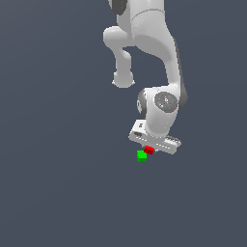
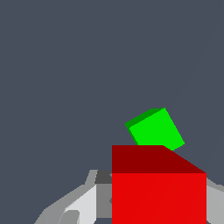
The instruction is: Stack the red cube on top of the green cube.
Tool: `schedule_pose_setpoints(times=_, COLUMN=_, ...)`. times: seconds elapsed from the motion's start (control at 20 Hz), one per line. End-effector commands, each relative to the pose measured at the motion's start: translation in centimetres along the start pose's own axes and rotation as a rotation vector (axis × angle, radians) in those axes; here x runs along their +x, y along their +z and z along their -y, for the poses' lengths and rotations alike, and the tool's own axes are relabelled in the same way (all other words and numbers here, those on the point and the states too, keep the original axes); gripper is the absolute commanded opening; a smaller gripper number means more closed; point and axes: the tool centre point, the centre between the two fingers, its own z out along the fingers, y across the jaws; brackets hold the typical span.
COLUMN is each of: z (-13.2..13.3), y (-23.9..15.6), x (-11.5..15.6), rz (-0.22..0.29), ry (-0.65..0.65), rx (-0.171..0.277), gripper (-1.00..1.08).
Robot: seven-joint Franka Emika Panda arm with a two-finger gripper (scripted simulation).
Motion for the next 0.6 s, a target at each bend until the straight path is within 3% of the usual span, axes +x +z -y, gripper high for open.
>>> schedule_pose_setpoints(times=0.0, z=-1.2, y=1.0, x=1.1, rz=-0.001, ry=0.0, rx=0.0, gripper=-1.0)
schedule_pose_setpoints(times=0.35, z=-2.4, y=2.0, x=2.3, rz=0.0, ry=0.0, rx=0.001, gripper=-1.0)
schedule_pose_setpoints(times=0.4, z=-2.4, y=2.0, x=2.3, rz=0.0, ry=0.0, rx=0.001, gripper=1.0)
schedule_pose_setpoints(times=0.55, z=-2.4, y=2.0, x=2.3, rz=0.0, ry=0.0, rx=0.001, gripper=1.0)
